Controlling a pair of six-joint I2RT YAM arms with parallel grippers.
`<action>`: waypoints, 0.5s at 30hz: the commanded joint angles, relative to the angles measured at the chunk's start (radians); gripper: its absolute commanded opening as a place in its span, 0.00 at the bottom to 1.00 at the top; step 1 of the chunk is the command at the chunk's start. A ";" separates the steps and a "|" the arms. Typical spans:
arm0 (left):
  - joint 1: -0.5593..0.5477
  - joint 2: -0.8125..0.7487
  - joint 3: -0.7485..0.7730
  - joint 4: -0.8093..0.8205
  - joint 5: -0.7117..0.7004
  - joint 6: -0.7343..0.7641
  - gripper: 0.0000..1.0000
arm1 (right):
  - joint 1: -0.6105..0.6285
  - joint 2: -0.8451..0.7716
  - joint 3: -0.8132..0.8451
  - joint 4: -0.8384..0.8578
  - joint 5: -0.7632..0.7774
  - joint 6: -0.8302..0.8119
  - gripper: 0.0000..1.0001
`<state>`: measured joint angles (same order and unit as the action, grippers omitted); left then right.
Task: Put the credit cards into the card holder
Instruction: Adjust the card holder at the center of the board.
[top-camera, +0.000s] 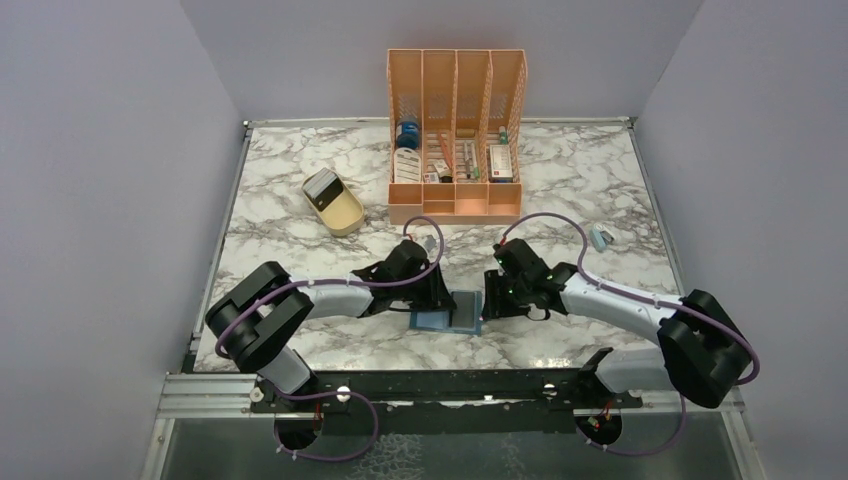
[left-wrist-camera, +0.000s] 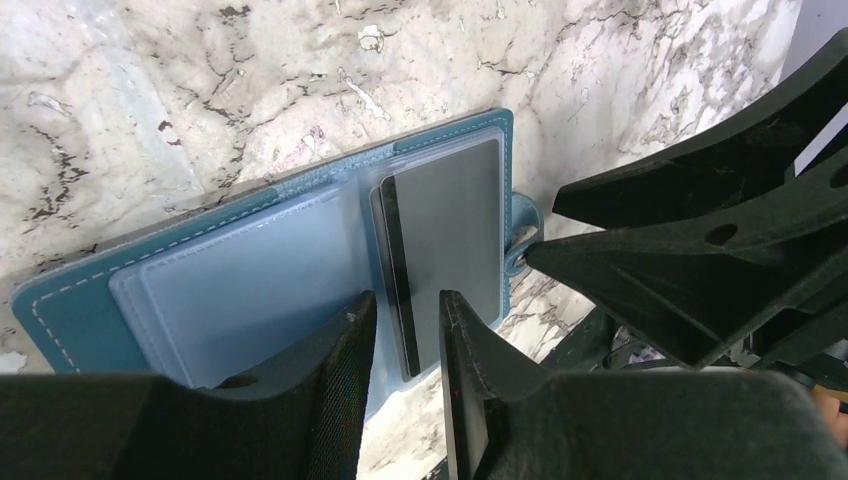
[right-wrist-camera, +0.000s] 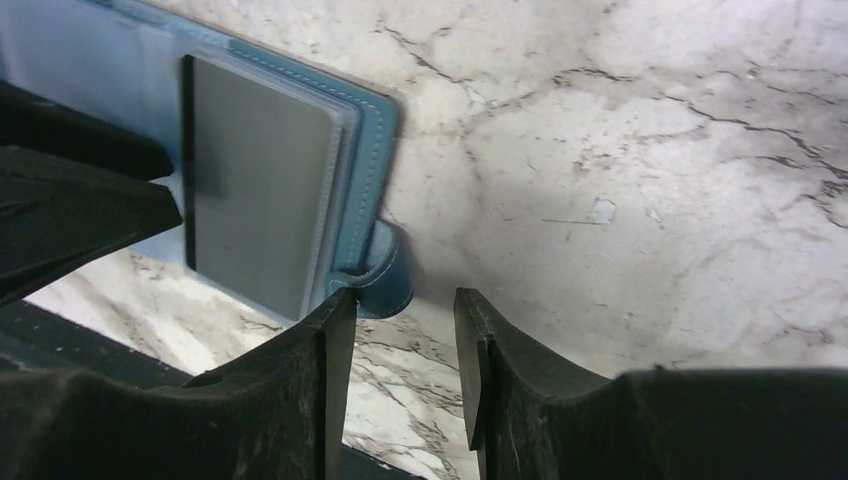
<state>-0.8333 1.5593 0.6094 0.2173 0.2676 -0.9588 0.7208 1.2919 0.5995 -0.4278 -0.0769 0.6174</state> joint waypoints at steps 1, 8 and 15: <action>-0.003 0.013 -0.017 0.009 -0.034 0.010 0.33 | 0.006 0.023 0.052 -0.101 0.144 -0.005 0.40; -0.002 -0.022 -0.036 0.015 -0.036 0.009 0.33 | 0.006 -0.018 0.085 -0.166 0.282 0.045 0.32; -0.002 -0.118 -0.021 -0.001 -0.041 0.027 0.35 | 0.006 -0.103 0.130 -0.166 0.284 0.028 0.31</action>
<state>-0.8333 1.5124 0.5819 0.2329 0.2577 -0.9550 0.7246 1.2613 0.6830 -0.5930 0.1719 0.6498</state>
